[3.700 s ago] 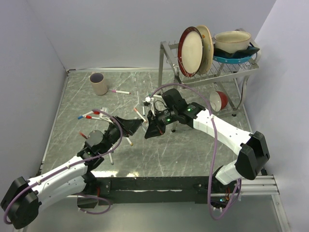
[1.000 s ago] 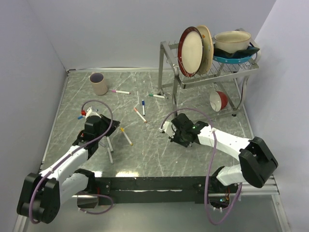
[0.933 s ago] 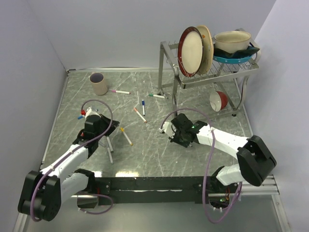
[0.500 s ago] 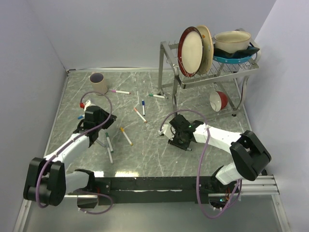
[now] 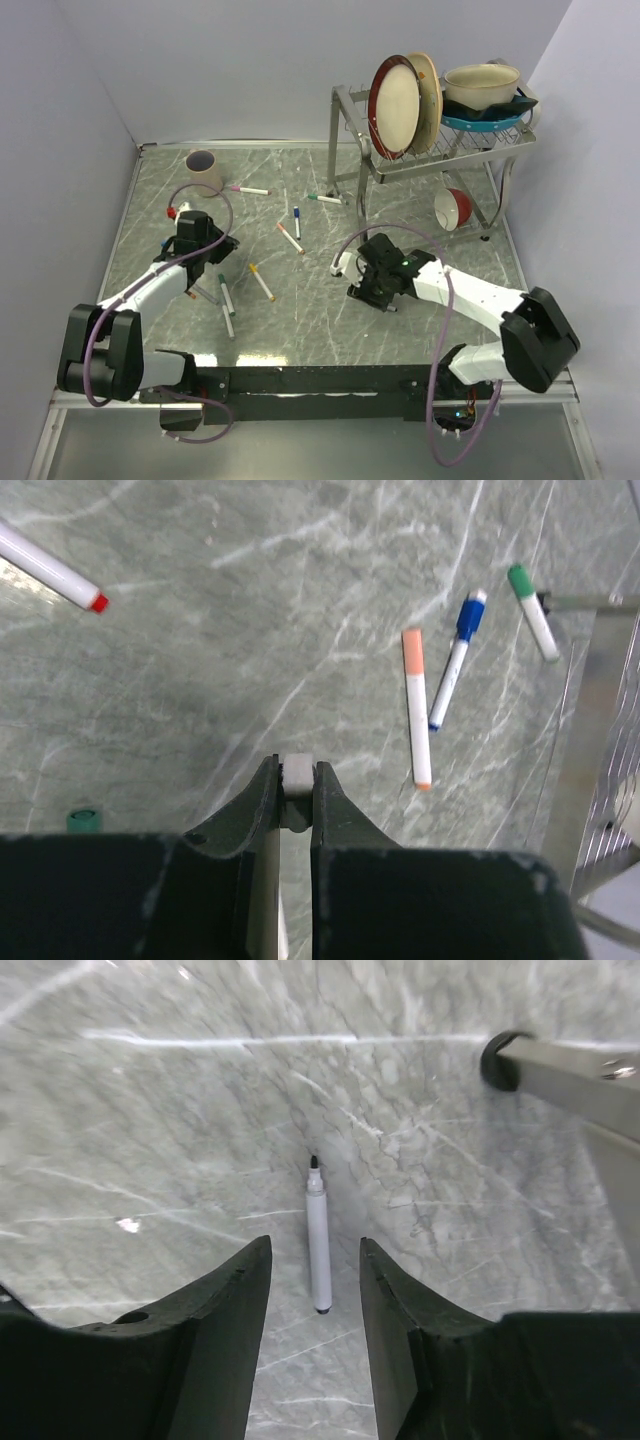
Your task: Open the pen caps
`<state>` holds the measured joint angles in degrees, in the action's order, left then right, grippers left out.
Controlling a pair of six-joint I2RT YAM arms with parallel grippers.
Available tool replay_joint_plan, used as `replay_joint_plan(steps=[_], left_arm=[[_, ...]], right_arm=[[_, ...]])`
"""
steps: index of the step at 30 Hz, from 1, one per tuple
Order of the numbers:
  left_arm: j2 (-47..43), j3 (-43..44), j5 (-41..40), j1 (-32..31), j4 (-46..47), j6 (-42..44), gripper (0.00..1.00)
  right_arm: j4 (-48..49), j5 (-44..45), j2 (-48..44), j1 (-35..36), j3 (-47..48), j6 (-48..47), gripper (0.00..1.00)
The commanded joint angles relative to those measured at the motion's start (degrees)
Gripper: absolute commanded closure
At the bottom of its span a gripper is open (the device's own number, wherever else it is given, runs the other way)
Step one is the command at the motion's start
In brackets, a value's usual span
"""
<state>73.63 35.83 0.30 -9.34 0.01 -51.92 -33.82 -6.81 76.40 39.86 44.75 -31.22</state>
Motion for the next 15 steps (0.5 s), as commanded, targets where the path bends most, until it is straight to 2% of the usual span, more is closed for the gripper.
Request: replay_joint_plan(steps=[1,4,5,7,8,11,15], left_arm=[[0.29,2.49,6.81,0.03,0.08,4.63,0.99],[2.39,5.29,9.38,-1.98,-4.3,8.14,0.99],[3.18,6.6,8.33,-5.13,-6.32,9.8,0.99],[5.55,10.82,3.08,-9.62,-12.56,11.22,0.99],[6.35,12.23,1.13,-14.43,-14.41,12.18,0.99],[10.21,17.33,-4.76,-21.91,-23.01,13.07,0.94],[14.6,20.85,-10.39,-27.74,-28.22,11.93,0.89]], right_arm=[[-0.28,-4.17,-5.81,-0.31,1.31,-1.29,0.51],[0.16,-6.19,-9.5,-0.31,0.78,-2.0,0.45],[0.16,-6.55,-10.3,-0.31,0.6,-2.17,0.45],[0.42,-7.08,-12.05,-0.31,0.25,-2.26,0.43],[0.6,-7.08,-12.5,-0.39,0.07,-2.26,0.43],[0.78,-6.73,-13.03,-0.31,-0.19,-2.26,0.43],[0.69,-6.55,-12.94,-0.39,-0.19,-2.35,0.42]])
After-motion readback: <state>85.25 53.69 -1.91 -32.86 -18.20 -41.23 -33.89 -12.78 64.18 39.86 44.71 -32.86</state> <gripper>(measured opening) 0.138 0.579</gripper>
